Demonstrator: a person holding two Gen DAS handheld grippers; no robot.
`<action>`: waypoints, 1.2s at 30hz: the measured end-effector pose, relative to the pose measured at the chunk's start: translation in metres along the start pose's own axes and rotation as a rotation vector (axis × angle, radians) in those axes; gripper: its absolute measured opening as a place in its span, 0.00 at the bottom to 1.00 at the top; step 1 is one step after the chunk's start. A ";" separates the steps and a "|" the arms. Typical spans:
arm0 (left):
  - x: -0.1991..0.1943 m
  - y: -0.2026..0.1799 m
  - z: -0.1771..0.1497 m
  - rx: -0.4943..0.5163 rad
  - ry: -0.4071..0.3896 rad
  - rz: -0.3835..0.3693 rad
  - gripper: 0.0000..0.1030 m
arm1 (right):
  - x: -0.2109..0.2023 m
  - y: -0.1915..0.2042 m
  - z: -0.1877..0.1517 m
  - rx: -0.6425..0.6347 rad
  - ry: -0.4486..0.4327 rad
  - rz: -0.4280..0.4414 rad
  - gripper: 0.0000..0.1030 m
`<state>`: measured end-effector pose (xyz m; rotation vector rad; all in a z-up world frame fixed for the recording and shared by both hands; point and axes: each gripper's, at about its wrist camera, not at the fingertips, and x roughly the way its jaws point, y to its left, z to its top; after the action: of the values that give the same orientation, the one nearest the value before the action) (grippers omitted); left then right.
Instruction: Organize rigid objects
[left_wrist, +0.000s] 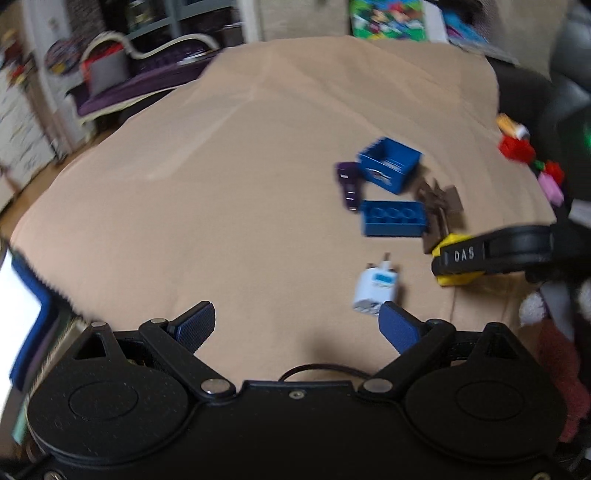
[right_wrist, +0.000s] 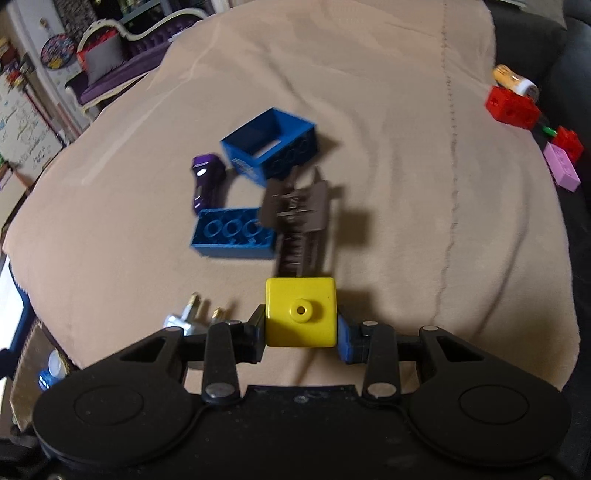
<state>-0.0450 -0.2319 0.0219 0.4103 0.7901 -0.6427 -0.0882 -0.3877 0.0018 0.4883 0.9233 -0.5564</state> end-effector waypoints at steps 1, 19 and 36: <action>0.005 -0.007 0.001 0.019 0.006 0.001 0.90 | 0.001 -0.005 0.002 0.018 0.004 0.007 0.35; 0.068 -0.038 0.012 -0.001 0.194 -0.083 0.36 | 0.001 -0.038 0.011 0.120 -0.001 0.035 0.35; 0.014 0.057 0.043 -0.281 0.121 -0.082 0.01 | -0.026 -0.032 0.017 0.103 -0.077 0.055 0.35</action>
<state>0.0226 -0.2195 0.0446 0.1616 1.0017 -0.5767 -0.1109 -0.4163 0.0276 0.5797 0.8079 -0.5710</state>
